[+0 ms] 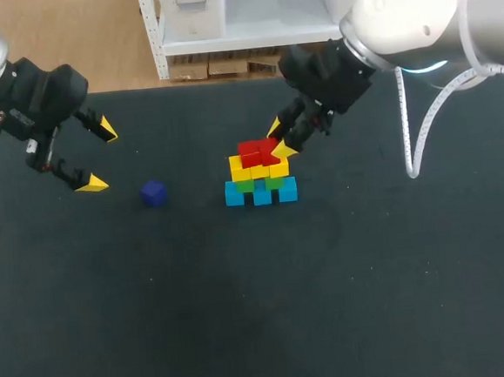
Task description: Place the blue cubes, place green cubes on the blue cubes, place the yellow cubes on the green cubes, then place the red cubes on the yellow cubes, and place purple cube on the red cubes.
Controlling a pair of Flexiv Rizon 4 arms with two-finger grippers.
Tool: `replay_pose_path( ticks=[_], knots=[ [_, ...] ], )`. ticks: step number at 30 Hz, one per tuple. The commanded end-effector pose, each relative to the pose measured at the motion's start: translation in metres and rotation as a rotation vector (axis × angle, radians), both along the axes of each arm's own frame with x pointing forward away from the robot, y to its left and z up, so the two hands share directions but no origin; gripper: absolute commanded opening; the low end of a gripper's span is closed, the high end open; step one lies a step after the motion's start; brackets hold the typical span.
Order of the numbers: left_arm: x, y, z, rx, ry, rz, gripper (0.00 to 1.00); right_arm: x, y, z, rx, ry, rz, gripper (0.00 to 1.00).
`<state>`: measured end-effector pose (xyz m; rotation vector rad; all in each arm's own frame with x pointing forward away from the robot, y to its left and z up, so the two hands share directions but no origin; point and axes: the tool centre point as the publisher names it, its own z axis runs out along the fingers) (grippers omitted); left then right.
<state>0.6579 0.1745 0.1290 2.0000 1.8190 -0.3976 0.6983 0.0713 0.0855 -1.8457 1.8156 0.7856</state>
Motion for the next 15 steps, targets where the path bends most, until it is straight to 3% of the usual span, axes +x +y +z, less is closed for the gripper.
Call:
replay_pose_path(
  ticks=[1,7,11,12,15],
  knots=[
    [0.001,0.001,-0.001,-0.003,-0.001,-0.004,1.00,0.003,-0.003,0.002,-0.001,-0.003,-0.009,0.48],
    [0.001,0.001,-0.001,-0.003,-0.001,-0.004,1.00,0.007,-0.016,0.009,-0.004,-0.019,-0.035,0.50],
    [0.001,0.001,-0.001,-0.003,-0.001,-0.004,1.00,0.009,-0.028,0.013,-0.012,-0.032,-0.055,0.88],
    [0.001,0.001,-0.001,-0.003,-0.001,-0.004,1.00,0.010,-0.031,0.013,-0.015,-0.031,-0.059,0.93],
    [0.001,0.001,-0.001,-0.003,-0.001,-0.004,1.00,0.011,-0.034,0.013,-0.014,-0.026,-0.070,0.96]
  ],
)
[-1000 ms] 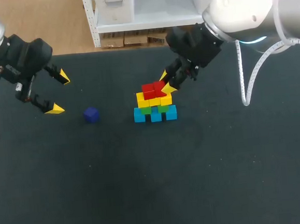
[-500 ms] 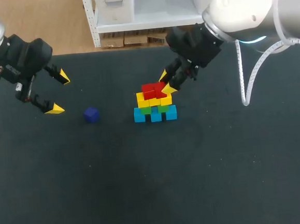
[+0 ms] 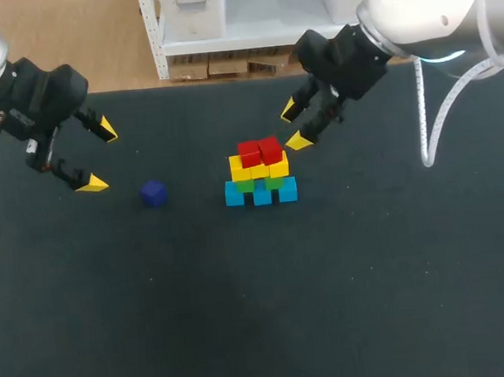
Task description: Place the blue cubes, place green cubes on the blue cubes, place the yellow cubes on the green cubes, then place the red cubes on the yellow cubes, and place purple cube on the red cubes.
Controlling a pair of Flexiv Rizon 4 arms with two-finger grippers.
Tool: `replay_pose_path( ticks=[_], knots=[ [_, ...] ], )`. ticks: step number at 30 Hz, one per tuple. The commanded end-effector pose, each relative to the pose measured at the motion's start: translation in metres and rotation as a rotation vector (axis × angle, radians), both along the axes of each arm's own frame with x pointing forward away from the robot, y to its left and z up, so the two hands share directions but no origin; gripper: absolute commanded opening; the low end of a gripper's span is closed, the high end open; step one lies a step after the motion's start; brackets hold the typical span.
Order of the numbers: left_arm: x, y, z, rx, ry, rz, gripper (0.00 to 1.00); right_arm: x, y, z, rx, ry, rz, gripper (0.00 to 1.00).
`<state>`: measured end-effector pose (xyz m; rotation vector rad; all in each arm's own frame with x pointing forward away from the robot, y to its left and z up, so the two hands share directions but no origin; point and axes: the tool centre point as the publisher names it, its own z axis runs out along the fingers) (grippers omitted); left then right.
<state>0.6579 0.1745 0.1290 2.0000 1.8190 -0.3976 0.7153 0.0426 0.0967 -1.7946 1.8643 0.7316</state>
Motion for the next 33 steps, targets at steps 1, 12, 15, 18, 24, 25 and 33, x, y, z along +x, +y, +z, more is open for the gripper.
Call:
replay_pose_path(
  ticks=[1,12,15,18,24,25,33],
  knots=[
    [0.001,0.001,-0.001,-0.003,-0.001,-0.004,1.00,-0.006,-0.006,0.002,0.005,-0.011,-0.011,0.96],
    [0.001,0.001,-0.001,-0.003,-0.001,-0.004,1.00,-0.009,0.001,-0.005,0.015,-0.009,0.021,0.00],
    [0.001,0.001,-0.001,-0.003,-0.001,-0.004,1.00,-0.009,0.001,-0.008,0.017,-0.012,0.029,0.00],
    [0.001,0.001,-0.001,-0.003,-0.001,-0.004,1.00,-0.009,0.001,-0.010,0.021,-0.017,0.039,0.00],
    [0.001,0.001,-0.001,-0.003,-0.001,-0.004,1.00,-0.009,0.003,-0.012,0.022,-0.013,0.045,0.00],
    [0.001,0.001,-0.001,-0.003,-0.001,-0.004,1.00,-0.009,0.004,-0.013,0.023,-0.011,0.046,0.00],
    [0.001,0.001,-0.001,-0.003,-0.001,-0.004,1.00,-0.012,0.011,-0.016,0.028,0.003,0.068,0.00]
  ],
)
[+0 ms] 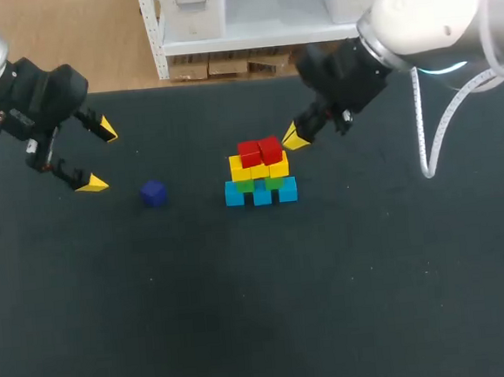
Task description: Place the blue cubes, place green cubes on the blue cubes, place the yellow cubes on the green cubes, then place the red cubes on the yellow cubes, and place purple cube on the red cubes.
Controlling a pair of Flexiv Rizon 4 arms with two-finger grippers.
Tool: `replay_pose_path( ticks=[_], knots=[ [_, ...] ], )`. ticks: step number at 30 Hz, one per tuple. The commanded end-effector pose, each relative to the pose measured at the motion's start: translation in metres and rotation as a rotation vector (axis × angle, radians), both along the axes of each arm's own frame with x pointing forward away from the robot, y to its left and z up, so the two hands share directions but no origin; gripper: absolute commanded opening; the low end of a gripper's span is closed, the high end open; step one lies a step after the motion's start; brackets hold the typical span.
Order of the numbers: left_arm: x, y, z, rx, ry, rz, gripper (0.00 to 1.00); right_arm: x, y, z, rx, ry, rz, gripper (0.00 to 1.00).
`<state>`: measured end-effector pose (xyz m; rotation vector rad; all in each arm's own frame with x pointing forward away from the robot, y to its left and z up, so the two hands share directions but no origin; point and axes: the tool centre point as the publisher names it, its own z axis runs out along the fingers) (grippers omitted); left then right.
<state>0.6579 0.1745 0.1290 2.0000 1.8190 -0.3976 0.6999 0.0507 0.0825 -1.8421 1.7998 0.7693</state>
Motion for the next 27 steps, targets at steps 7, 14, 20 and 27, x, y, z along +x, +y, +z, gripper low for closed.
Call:
replay_pose_path(
  ticks=[7,14,20,27],
  knots=[
    [0.0013,0.0010,-0.0011,-0.003,-0.001,-0.004,1.00,0.0025,0.0066,-0.0026,0.006,0.011,0.018,0.00],
    [0.0013,0.0010,-0.0011,-0.003,-0.001,-0.004,1.00,0.0016,0.0085,-0.0023,0.005,0.014,0.024,0.00],
    [0.0013,0.0010,-0.0011,-0.003,-0.001,-0.004,1.00,0.0018,0.0087,-0.0019,0.003,0.012,0.020,0.00],
    [0.0013,0.0010,-0.0011,-0.003,-0.001,-0.004,1.00,0.0018,0.0064,-0.0013,-0.003,0.010,0.011,0.00]
  ],
)
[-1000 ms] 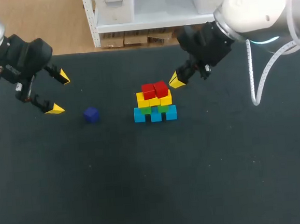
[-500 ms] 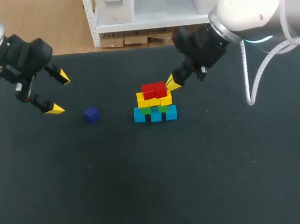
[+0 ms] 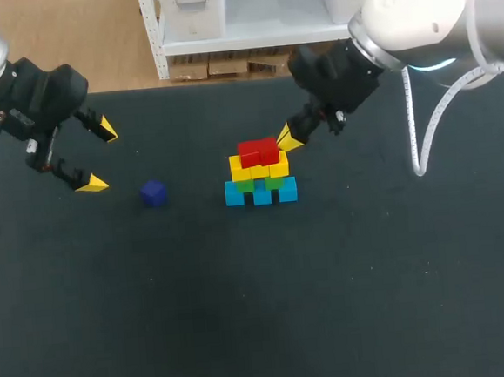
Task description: Place the blue cubes, place green cubes on the blue cubes, place the yellow cubes on the green cubes, then place the red cubes on the yellow cubes, and place purple cube on the red cubes.
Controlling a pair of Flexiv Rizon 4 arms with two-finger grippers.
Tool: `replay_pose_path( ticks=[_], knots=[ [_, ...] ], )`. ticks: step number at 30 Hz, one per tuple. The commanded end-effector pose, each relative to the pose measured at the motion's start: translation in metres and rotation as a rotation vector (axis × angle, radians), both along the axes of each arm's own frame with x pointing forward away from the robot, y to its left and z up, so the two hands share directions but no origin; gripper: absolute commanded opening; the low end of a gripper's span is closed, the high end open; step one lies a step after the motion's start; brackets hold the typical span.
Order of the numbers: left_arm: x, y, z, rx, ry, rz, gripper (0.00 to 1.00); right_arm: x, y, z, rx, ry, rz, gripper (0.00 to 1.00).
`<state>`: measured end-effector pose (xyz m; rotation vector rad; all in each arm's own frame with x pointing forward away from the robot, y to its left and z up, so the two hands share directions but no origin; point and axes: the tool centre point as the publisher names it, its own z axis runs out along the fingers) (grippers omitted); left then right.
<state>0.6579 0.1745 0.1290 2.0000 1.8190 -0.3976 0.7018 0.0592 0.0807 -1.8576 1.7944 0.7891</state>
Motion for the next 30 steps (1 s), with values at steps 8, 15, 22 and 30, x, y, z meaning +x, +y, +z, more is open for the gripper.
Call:
replay_pose_path(
  ticks=[8,15,22,30],
  knots=[
    [0.001,0.001,-0.001,-0.003,-0.001,-0.004,1.00,0.009,-0.027,0.006,0.000,-0.037,-0.025,0.00],
    [0.001,0.001,-0.001,-0.003,-0.001,-0.004,1.00,0.015,-0.058,0.018,0.134,-0.106,-0.008,1.00],
    [0.001,0.001,-0.001,-0.003,-0.001,-0.004,1.00,0.003,-0.090,0.029,0.195,-0.201,-0.077,1.00],
    [0.001,0.001,-0.001,-0.003,-0.001,-0.004,1.00,-0.018,-0.120,0.027,0.211,-0.227,-0.223,1.00]
  ],
)
